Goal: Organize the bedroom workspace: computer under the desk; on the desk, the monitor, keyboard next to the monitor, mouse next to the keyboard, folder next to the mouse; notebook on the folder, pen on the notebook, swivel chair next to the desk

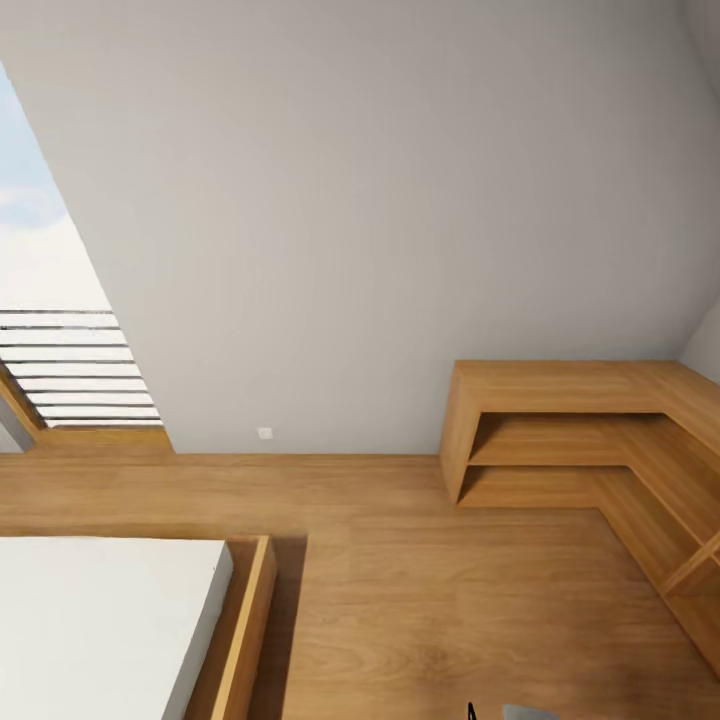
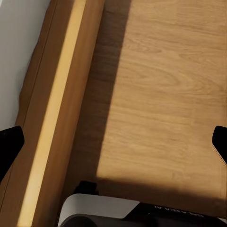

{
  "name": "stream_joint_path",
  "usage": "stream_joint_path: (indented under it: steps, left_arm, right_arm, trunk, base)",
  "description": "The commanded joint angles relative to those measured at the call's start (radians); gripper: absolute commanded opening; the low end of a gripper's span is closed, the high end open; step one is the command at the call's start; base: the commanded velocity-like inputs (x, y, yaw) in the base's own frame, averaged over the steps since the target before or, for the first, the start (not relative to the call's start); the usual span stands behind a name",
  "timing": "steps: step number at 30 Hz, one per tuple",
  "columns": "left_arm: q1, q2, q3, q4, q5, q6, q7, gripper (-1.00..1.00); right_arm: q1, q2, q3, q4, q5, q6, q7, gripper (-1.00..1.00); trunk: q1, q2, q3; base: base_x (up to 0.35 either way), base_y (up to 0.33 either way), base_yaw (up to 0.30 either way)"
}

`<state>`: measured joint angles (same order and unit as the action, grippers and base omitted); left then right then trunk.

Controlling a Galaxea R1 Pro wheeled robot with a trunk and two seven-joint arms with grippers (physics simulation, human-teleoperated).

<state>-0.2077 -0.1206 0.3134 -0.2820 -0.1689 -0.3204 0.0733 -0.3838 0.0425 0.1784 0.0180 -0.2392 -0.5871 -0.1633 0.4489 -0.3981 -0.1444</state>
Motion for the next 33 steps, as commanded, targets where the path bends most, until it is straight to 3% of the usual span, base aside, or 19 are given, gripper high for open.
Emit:
stream_joint_path:
  steps: [1, 33]
  left_arm:
    - [-0.001, -0.001, 0.004, 0.001, -0.011, -0.003, 0.005, 1.0]
    - [-0.001, -0.001, 0.004, 0.001, -0.011, -0.003, 0.005, 1.0]
  right_arm:
    - [-0.001, 0.0, 0.009, 0.002, -0.006, -0.004, -0.004, 1.0]
    - [-0.001, 0.0, 0.009, 0.002, -0.006, -0.004, -0.004, 1.0]
  trunk:
    - [0.001, -0.002, -0.002]
    - [0.001, -0.002, -0.002]
  base:
    - [0.334, 0.0, 0.0]
    - [0.328, -0.076, -0.021]
